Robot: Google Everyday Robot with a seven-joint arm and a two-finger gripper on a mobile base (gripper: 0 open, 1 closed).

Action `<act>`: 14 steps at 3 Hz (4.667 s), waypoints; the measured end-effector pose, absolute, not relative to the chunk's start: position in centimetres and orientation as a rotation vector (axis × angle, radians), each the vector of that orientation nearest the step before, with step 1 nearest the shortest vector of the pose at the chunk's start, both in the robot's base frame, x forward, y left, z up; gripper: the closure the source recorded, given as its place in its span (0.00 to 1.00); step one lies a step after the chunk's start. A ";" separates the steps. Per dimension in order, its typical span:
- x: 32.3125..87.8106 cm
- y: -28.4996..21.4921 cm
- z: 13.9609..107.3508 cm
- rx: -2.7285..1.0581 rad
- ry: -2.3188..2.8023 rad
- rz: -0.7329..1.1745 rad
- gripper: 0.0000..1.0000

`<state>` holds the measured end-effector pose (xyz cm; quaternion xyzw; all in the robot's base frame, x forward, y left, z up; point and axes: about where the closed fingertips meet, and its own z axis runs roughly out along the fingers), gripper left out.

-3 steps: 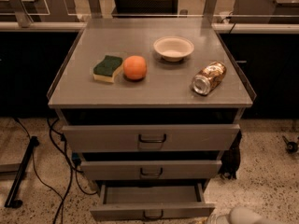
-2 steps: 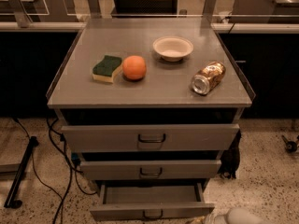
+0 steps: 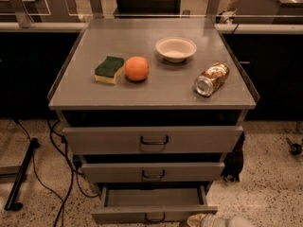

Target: Close bottom drawer

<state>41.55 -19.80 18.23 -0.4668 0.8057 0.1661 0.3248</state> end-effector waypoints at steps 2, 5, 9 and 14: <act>44.2 -19.3 17.2 -1.161 2.040 0.380 1.00; 48.2 -19.2 15.9 -1.085 1.998 0.356 1.00; 53.7 -17.9 15.2 -1.072 1.988 0.350 1.00; 40.0 -17.8 17.2 -1.320 2.075 0.791 0.74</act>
Offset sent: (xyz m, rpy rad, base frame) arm 0.0427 0.0027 -0.0162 0.0406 -0.1472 -0.0678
